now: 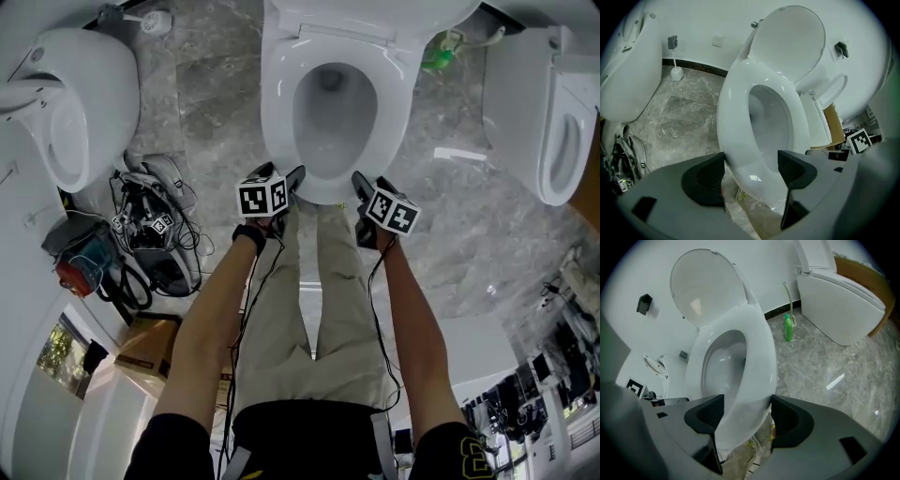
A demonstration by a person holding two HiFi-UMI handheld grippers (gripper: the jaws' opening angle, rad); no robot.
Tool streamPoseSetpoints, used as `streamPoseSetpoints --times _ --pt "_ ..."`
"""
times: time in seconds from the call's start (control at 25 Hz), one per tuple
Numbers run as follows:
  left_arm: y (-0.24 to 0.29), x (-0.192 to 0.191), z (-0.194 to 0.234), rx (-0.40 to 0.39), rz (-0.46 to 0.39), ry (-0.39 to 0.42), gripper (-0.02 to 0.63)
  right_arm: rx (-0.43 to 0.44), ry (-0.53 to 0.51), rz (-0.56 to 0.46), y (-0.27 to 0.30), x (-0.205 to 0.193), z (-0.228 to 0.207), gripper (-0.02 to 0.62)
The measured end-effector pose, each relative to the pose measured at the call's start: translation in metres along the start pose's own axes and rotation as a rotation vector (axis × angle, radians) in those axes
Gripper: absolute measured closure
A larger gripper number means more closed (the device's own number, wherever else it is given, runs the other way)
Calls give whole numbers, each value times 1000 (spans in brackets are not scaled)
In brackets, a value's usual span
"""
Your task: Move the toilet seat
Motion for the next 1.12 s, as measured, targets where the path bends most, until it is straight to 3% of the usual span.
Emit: streamPoseSetpoints --times 0.84,1.12 --pt "-36 10 -12 -23 -68 -43 250 71 18 -80 -34 11 17 262" --pt "-48 16 -17 -50 -70 -18 250 82 21 -98 -47 17 22 262"
Point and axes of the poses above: the fingertips, and each gripper's own axes: y forward along the fingers, z to its left, x out of its top, the point moved 9 cm from there along -y, backward along the fingers, and after that the axes turned 10 degrees about -z, right-handed, at the moved point
